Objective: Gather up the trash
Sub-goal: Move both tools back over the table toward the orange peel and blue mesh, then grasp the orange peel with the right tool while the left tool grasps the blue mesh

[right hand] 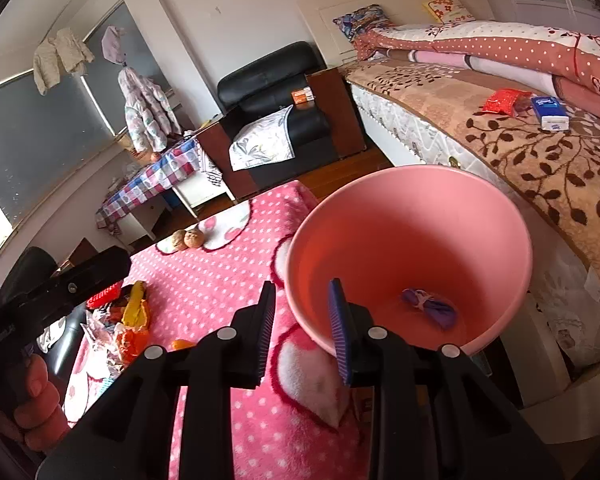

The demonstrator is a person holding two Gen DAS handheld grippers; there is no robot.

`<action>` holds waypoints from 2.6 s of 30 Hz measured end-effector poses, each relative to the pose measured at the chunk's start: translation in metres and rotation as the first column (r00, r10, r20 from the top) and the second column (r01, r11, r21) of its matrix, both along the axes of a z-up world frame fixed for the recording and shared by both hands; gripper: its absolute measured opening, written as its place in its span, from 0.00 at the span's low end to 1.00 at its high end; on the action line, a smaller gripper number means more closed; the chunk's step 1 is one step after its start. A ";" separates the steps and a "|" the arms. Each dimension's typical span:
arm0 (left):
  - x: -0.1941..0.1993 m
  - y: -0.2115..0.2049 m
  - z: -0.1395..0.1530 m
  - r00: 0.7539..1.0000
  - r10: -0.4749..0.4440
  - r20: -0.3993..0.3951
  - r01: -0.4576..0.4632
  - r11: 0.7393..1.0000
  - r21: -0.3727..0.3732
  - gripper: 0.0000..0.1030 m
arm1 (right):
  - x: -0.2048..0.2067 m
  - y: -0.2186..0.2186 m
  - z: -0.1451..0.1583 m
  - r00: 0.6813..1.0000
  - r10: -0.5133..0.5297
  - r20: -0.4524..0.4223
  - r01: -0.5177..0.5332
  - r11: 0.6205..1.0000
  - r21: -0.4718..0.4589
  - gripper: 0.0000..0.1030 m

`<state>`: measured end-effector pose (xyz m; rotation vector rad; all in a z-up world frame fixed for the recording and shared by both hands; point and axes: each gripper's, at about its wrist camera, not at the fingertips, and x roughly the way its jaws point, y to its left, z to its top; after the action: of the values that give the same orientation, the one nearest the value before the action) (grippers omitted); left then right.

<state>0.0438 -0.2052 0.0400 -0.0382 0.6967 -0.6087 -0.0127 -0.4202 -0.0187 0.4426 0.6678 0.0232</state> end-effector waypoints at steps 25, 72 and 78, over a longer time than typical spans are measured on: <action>-0.033 0.185 -0.017 0.911 0.410 -0.049 -0.400 0.907 0.133 0.42 | 0.021 0.096 -0.006 0.943 0.331 -0.011 -0.332 0.942 -0.059 0.27; -0.065 0.193 -0.021 0.969 0.236 -0.079 -0.230 0.971 0.071 0.05 | 0.059 0.146 -0.052 0.891 0.388 -0.236 -0.418 0.904 -0.088 0.17; -0.057 0.191 -0.019 0.967 0.246 -0.073 -0.241 0.968 0.064 0.05 | 0.055 0.140 -0.049 0.898 0.385 -0.213 -0.410 0.908 -0.090 0.09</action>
<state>-0.0132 -0.0144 0.0209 -0.0973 0.7731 -0.3531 0.0427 -0.2799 -0.0674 0.1734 0.9362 0.3282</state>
